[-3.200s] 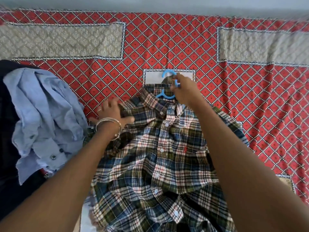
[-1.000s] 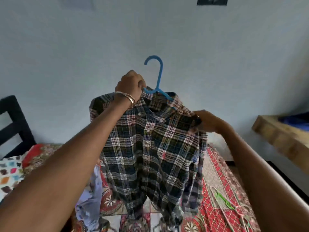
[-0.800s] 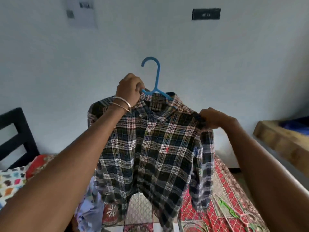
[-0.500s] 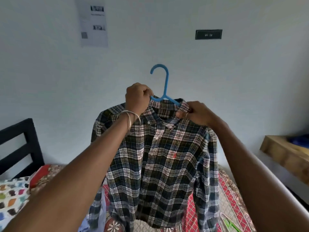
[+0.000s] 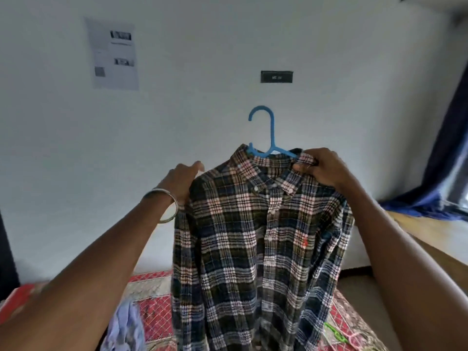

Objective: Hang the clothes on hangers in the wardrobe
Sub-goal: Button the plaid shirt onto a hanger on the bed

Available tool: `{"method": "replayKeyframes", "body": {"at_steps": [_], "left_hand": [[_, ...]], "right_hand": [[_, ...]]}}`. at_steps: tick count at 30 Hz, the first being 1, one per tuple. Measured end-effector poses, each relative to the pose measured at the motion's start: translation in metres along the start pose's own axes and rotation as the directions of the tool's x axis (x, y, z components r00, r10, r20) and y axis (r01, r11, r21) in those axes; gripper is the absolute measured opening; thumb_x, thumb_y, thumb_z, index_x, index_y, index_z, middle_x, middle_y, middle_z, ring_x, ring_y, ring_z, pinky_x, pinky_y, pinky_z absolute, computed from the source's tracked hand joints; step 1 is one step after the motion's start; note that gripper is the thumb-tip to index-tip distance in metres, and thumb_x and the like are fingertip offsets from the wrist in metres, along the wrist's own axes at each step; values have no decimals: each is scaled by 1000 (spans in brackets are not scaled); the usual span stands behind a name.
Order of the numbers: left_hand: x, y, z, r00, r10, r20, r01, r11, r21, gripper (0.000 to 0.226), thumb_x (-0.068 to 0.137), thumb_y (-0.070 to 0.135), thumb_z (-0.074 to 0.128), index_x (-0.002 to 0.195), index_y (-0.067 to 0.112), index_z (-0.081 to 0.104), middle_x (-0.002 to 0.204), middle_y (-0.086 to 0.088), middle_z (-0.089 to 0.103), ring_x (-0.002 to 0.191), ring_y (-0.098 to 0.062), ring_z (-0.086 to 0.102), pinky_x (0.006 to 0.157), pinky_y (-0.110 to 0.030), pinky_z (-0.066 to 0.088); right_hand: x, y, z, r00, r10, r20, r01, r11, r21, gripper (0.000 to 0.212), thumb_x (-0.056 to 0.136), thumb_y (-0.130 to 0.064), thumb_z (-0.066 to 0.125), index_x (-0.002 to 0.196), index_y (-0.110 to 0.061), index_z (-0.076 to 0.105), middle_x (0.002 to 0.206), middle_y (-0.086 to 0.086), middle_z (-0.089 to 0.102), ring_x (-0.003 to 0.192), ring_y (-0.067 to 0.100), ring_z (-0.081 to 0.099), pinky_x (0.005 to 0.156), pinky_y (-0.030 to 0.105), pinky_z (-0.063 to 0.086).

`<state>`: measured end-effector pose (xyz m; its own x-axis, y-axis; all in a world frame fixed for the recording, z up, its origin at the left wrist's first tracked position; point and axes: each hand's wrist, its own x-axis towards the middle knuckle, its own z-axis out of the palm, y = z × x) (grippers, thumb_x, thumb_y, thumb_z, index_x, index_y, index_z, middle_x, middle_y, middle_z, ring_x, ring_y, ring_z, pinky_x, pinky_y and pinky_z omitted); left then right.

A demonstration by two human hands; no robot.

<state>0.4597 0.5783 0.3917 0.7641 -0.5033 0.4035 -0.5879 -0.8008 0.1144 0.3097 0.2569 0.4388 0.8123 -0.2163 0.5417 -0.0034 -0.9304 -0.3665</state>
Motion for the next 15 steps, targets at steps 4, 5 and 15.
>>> {"method": "replayKeyframes", "body": {"at_steps": [4, 5, 15], "left_hand": [[0, -9, -31, 987, -63, -145, 23, 963, -267, 38, 82, -5, 49, 113, 14, 57, 98, -22, 65, 86, -41, 64, 77, -44, 56], [-3, -6, -41, 983, -1, -183, -54, 954, -294, 39, 78, -7, 51, 110, 13, 60, 95, -17, 68, 86, -37, 65, 78, -38, 55], [-60, 186, -35, 886, 370, -280, -461, 629, -627, 49, 87, 34, 66, 132, 18, 54, 121, -14, 63, 112, -31, 58, 96, -44, 44]], "right_hand": [[-46, -7, -36, 998, 5, 55, -2, 998, -55, 23, 80, -34, 76, 65, -37, 58, 56, -13, 54, 58, 4, 49, 65, 32, 40], [-53, -17, -36, 998, 32, 52, -27, 996, -82, 24, 79, -34, 77, 63, -38, 59, 55, -12, 53, 57, 3, 47, 64, 32, 40], [-213, -68, -148, 901, 309, -306, -356, 927, -113, 23, 82, -27, 75, 76, -5, 70, 65, 13, 63, 58, 14, 51, 56, 24, 40]]}}
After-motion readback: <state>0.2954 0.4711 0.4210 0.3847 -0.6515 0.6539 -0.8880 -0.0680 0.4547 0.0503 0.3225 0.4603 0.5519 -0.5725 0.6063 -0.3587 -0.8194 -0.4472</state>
